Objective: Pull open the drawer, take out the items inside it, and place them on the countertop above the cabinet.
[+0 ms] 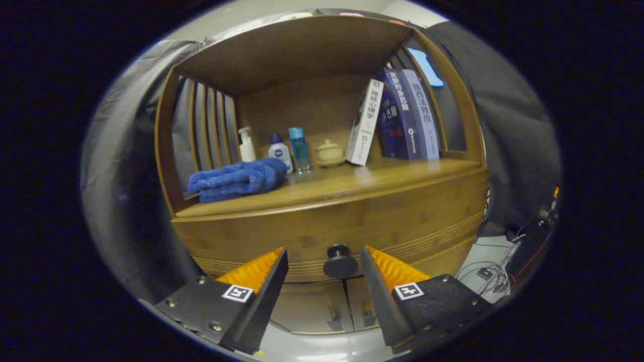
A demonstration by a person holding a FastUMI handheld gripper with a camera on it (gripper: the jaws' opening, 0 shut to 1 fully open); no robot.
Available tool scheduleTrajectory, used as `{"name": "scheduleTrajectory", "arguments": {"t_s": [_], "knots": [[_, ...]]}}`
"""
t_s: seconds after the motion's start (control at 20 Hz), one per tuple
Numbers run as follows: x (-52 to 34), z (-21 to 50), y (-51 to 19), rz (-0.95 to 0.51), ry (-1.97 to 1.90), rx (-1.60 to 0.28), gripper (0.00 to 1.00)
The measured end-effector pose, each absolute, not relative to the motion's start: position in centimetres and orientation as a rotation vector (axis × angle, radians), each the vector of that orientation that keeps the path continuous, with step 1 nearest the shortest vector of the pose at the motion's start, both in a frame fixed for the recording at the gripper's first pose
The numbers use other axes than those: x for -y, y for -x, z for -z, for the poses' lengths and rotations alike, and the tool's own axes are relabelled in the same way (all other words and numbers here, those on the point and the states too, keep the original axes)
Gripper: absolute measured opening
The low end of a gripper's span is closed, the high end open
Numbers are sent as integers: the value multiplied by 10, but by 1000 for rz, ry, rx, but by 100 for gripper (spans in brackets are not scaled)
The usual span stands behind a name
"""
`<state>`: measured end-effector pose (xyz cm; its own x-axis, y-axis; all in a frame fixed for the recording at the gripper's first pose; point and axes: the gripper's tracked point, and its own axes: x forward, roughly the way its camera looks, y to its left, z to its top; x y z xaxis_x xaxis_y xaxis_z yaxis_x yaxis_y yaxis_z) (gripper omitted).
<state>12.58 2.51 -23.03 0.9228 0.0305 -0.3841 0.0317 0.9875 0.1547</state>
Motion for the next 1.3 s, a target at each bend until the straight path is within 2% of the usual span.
{"name": "scheduleTrajectory", "arguments": {"t_s": [0.05,0.2,0.4,0.5,0.7,0.8,1.05,1.3], "knots": [[-22,233,-132,18,-157,-392,87],[-7,249,-138,86,-110,-427,63],[-10,263,-145,51,-65,-465,55],[-13,262,-144,44,-40,-462,43],[-13,261,-142,28,-87,-446,39],[-13,262,-143,23,-90,-454,33],[-13,260,-132,33,-98,-462,33],[-12,253,-91,75,-142,-440,33]]}}
